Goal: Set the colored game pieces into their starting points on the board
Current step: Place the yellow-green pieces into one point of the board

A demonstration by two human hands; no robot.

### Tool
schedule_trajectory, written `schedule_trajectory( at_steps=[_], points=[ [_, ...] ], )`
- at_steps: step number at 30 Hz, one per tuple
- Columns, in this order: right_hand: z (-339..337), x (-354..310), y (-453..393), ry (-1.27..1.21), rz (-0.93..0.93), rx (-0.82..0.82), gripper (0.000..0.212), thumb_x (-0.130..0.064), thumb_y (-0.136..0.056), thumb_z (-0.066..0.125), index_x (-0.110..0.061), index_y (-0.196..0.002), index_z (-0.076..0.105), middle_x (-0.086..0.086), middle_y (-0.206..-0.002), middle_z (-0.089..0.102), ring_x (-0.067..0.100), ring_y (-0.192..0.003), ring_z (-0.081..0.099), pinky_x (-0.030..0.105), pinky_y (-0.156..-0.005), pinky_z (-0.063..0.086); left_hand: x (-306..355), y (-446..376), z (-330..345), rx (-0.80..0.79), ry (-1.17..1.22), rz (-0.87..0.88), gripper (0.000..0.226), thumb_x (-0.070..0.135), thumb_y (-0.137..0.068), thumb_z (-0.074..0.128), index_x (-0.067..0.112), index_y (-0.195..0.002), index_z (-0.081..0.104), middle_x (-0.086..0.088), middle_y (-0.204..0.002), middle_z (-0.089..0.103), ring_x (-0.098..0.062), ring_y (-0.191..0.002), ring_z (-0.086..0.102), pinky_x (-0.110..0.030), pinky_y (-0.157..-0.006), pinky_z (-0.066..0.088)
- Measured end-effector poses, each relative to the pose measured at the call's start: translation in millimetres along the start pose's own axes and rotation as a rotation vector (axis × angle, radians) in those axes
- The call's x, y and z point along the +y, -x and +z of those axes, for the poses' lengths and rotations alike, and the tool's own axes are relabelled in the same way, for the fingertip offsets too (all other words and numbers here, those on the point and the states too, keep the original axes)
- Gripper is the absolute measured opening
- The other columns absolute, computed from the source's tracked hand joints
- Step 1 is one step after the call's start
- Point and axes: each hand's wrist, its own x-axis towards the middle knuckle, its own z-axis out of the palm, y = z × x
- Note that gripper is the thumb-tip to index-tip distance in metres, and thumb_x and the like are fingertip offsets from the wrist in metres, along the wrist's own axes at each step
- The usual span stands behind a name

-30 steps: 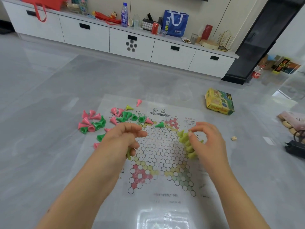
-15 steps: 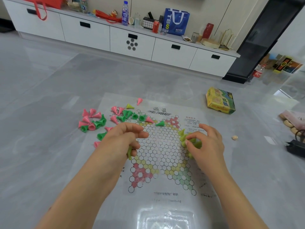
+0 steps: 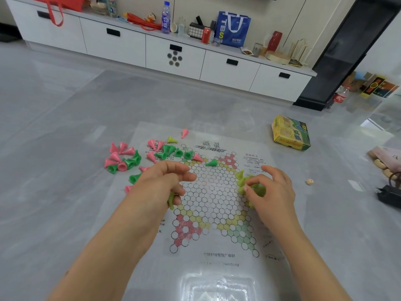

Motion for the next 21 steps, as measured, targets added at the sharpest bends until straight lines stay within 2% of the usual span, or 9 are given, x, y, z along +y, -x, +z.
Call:
schedule_trajectory(
  at_steps=[21],
  points=[
    [6.1, 2.4, 1.0, 0.065, -0.06, 0.022, 0.006, -0.022, -0.079, 0.068, -0.019, -0.085, 0.068, 0.001, -0.133, 0.048, 0.022, -0.134, 0.025, 0.037, -0.105, 0.017, 2.0, 1.2, -0.7, -0.006, 0.007, -0.002, 0.034, -0.018, -0.076, 0.037, 0.008, -0.082, 0.058, -0.008, -0.084, 0.068, -0.014, -0.057, 0.041, -0.026, -0.052, 0.035]
  ],
)
